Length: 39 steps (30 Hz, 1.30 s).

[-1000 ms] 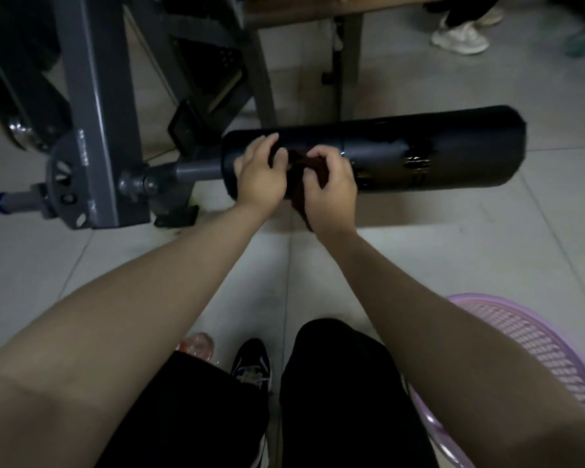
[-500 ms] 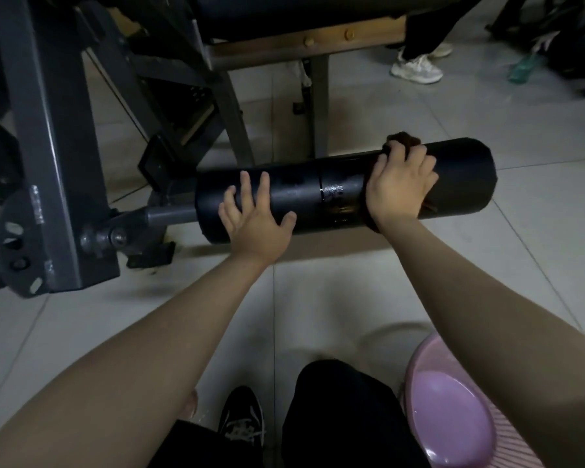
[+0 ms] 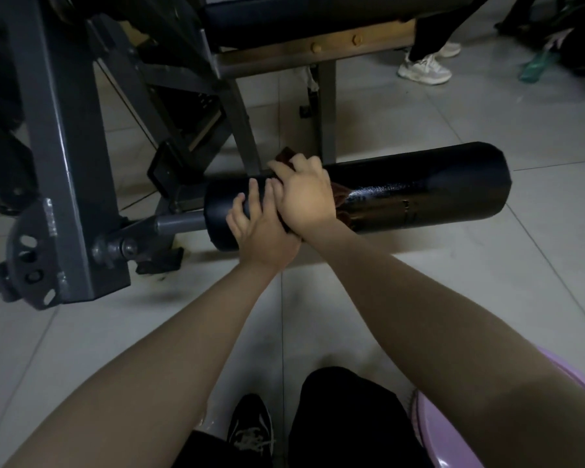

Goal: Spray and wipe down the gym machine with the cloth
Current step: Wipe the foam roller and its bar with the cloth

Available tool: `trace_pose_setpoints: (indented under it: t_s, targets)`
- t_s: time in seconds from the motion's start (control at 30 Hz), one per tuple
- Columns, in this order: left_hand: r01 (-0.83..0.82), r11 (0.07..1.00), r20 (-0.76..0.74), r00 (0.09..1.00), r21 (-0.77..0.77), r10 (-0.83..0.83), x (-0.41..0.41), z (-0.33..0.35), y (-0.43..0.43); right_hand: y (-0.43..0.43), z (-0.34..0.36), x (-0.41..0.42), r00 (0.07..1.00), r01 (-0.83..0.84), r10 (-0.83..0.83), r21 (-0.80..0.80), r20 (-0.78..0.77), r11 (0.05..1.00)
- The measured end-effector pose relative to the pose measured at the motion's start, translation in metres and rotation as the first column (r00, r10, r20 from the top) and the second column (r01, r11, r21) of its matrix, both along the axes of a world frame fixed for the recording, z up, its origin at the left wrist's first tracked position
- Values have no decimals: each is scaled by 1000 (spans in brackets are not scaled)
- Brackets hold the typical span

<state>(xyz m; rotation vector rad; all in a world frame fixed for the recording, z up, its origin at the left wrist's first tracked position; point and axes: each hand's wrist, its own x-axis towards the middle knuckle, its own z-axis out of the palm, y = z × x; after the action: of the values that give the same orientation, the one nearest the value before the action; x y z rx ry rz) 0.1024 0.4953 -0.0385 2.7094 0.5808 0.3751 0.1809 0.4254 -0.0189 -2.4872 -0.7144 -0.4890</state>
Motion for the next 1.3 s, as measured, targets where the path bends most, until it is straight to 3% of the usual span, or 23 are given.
trace_pose_setpoints:
  t_s: [0.17, 0.4, 0.57, 0.7, 0.9, 1.0, 1.17, 1.3]
  targets:
    - [-40, 998, -126, 991, -48, 34, 7, 8, -6, -30, -5, 3, 991, 124, -126, -35, -54, 992]
    - [-13, 1000, -145, 989, 12, 15, 4, 4, -3, -99, -5, 9, 974, 219, -225, -121, -34, 968]
    - [-18, 1000, -179, 984, 1, 18, 3, 12, -5, -134, -5, 24, 881, 458, -459, -40, -116, 888]
    - [-16, 1000, -247, 969, 1, 16, -1, 21, -3, -118, 2, 15, 850, 502, -479, 63, -217, 863]
    - [27, 998, -178, 983, -58, -37, -1, 12, 1, -119, 2, 28, 827, 542, -549, -88, -123, 836]
    - [58, 996, -106, 992, -70, -65, -2, 3, 5, -117, -3, 32, 839, 539, -541, -43, -57, 841]
    - [90, 991, -43, 995, -100, -95, -1, -2, 4, -77, -4, 21, 864, 500, -485, 109, -136, 859]
    - [129, 990, -17, 992, 46, -129, -2, -1, -4, -19, -4, -12, 981, 174, -163, 108, -107, 979]
